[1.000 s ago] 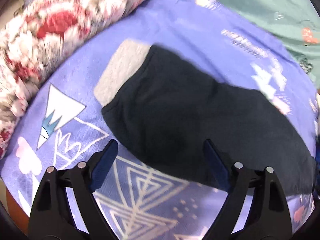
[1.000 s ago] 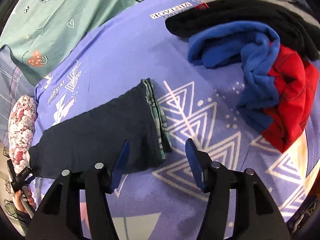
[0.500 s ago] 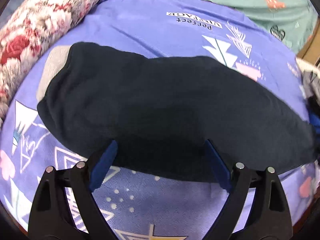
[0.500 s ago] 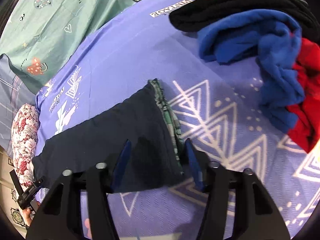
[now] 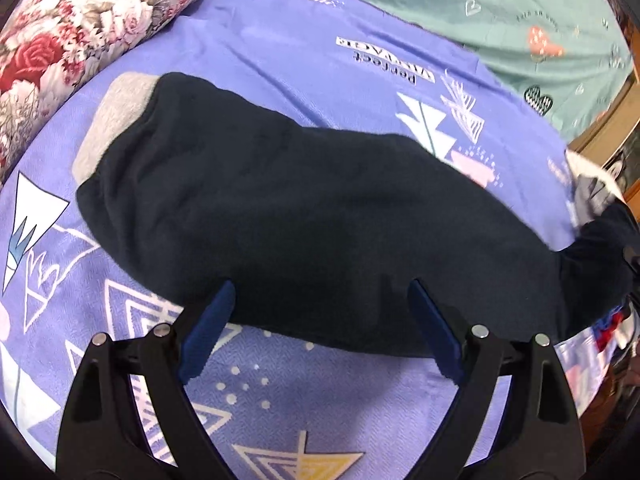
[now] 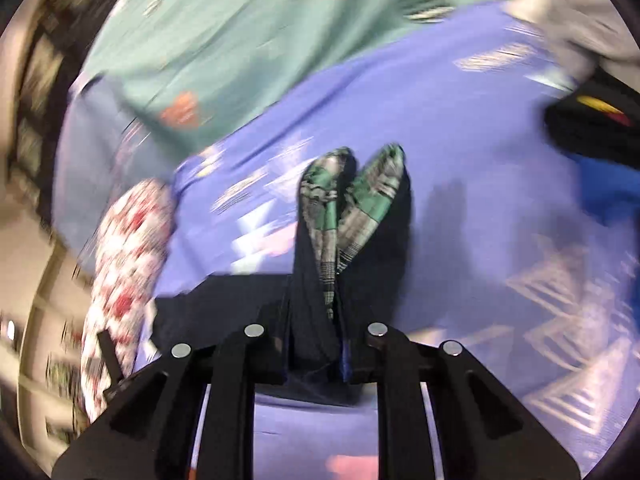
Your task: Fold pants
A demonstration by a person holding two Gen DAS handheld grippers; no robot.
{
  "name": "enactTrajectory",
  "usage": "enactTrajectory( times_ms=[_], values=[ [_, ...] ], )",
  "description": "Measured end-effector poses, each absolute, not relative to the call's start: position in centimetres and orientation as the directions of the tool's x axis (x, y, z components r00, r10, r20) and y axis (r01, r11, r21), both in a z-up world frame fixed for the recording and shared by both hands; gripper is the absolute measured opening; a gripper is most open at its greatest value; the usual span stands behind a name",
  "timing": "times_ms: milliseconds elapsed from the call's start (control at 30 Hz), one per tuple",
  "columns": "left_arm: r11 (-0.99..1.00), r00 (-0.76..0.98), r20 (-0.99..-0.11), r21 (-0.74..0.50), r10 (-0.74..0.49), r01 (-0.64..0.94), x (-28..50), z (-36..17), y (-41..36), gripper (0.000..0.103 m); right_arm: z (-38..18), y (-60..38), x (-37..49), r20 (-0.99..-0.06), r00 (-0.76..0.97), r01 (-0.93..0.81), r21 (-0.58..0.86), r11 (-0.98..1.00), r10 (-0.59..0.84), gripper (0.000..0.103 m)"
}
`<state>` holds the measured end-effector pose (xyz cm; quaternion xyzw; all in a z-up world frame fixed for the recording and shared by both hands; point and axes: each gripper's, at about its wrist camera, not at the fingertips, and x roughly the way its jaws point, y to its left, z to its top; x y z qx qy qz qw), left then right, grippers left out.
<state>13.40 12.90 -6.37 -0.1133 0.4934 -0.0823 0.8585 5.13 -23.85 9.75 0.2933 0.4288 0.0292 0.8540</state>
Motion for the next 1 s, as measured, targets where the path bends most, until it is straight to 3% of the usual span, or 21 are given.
enactTrajectory(
  times_ms=[167,333,667,733,767,833,867,1000],
  values=[
    [0.960,0.524,-0.816,-0.281,-0.244,0.009,12.7,-5.5,14.5,0.089,6.3,-15.1,10.7,-0.773,0.507,0.076,0.482,0.873,0.382,0.018],
    [0.957,0.530,-0.815,-0.289,-0.234,-0.021,12.4,-5.3,16.2,0.089,0.2,-7.8,13.3,-0.864,0.350,0.017,0.391,0.920,0.361,0.020],
    [0.958,0.527,-0.810,-0.284,-0.257,0.029,12.7,-5.0,13.9,0.089,2.0,-5.8,12.3,-0.847,0.376,-0.085,0.372,0.924,0.376,0.022],
    [0.960,0.522,-0.814,-0.278,-0.256,0.037,12.7,-5.1,13.2,0.089,0.8,-5.1,12.8,-0.865,0.342,-0.093,0.357,0.929,0.367,0.033],
    [0.961,0.517,-0.818,-0.275,-0.254,0.037,12.7,-5.1,13.0,0.089,-0.1,-4.8,12.9,-0.871,0.319,-0.094,0.364,0.926,0.375,0.050],
    [0.962,0.513,-0.821,-0.269,-0.249,0.036,12.7,-5.0,12.7,0.089,-0.6,-4.9,13.1,-0.827,0.315,-0.105,0.457,0.883,0.466,0.066],
    [0.963,0.514,-0.821,-0.267,-0.248,0.039,12.6,-4.8,12.6,0.089,-0.5,-5.1,13.1,-0.811,0.305,-0.102,0.493,0.864,0.498,0.070],
    [0.966,0.521,-0.819,-0.256,-0.241,0.044,12.6,-4.1,12.2,0.090,1.4,-8.2,12.5,-0.700,0.274,-0.085,0.665,0.742,0.659,0.070]
  ],
)
